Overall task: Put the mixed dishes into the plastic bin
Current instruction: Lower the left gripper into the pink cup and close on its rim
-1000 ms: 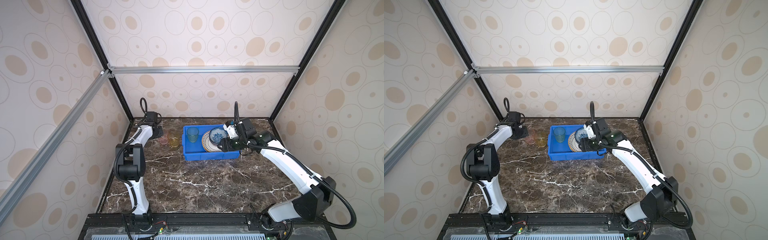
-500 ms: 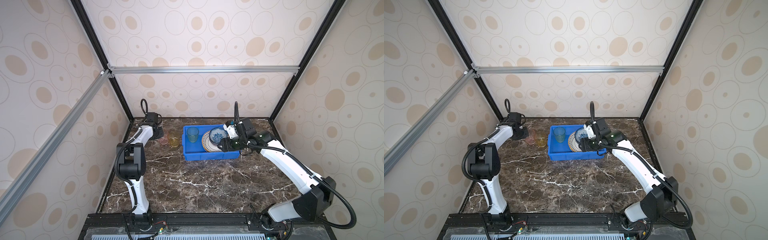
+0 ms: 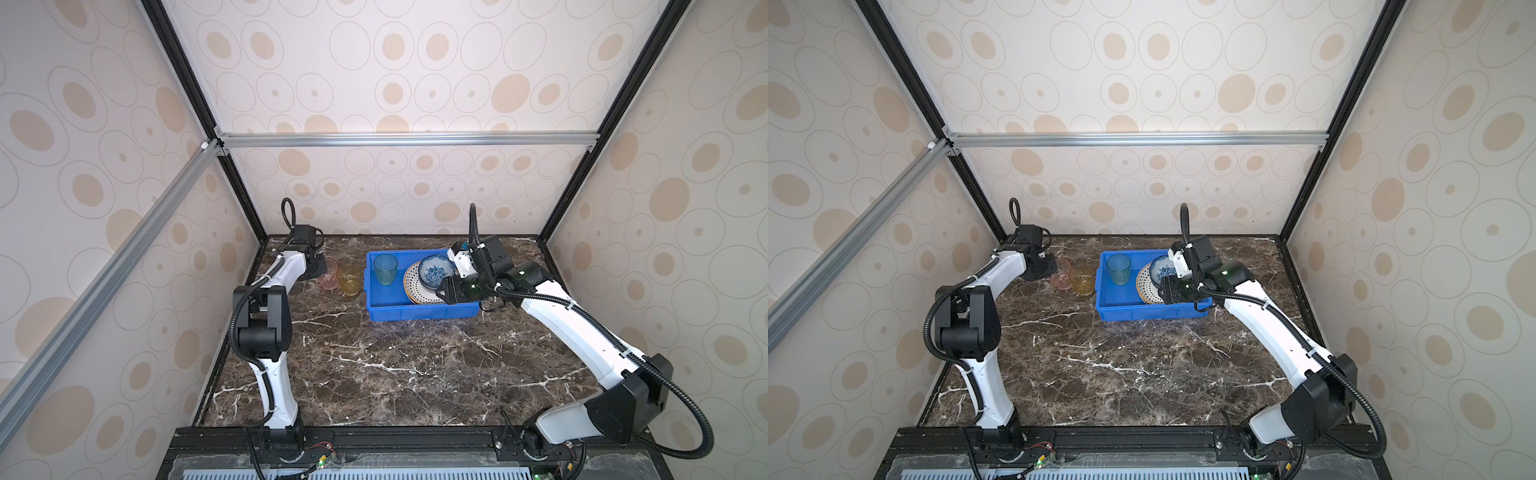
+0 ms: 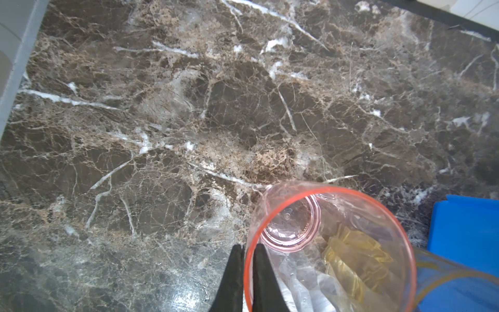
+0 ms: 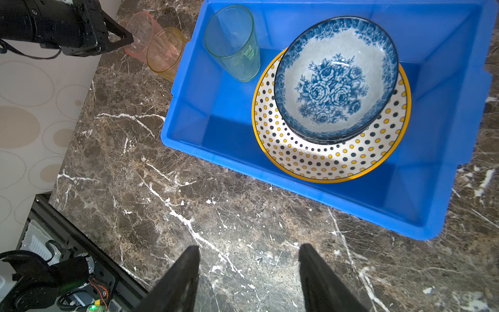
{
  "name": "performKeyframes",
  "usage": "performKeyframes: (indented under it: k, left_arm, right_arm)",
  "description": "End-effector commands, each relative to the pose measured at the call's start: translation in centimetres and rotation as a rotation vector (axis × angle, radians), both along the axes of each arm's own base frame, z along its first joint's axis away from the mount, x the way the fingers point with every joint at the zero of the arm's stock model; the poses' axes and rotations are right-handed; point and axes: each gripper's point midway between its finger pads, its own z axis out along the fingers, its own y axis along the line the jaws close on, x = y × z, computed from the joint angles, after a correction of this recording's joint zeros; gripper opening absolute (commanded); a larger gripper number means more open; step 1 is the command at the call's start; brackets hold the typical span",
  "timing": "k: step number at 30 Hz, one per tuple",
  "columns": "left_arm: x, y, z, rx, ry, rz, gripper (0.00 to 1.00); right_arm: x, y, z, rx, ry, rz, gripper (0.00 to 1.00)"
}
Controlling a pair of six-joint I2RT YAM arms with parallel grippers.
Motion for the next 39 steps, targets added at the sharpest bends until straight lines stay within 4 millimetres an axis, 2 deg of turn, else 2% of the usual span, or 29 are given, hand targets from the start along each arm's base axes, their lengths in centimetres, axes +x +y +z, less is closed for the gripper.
performKeyframes:
  k: [1, 14, 29, 33, 39]
  left_arm:
    - [-0.9, 0.5, 1.1, 0.011, 0.012, 0.003, 0.08]
    - [-2.6, 1.2, 4.5, 0.054, -0.029, 0.019, 0.00]
    - [-4.2, 1.2, 8.5, 0.053, -0.103, 0.015, 0.00]
    - [-4.6, 0.9, 10.0, 0.044, -0.133, 0.007, 0.00]
    - [-4.9, -0.7, 12.9, -0.031, -0.214, -0.048, 0.00]
  right_arm:
    - [-0.9, 0.0, 0.5, 0.001, -0.017, 0.014, 0.62]
    - [-1.7, -0.5, 1.1, 0.014, -0.038, 0.014, 0.62]
    - [-2.3, -0.7, 1.5, 0.028, -0.052, 0.017, 0.62]
    - [-2.3, -0.6, 1.5, 0.031, -0.053, 0.017, 0.62]
    - [-2.3, -0.4, 1.7, 0.042, -0.055, 0.020, 0.62]
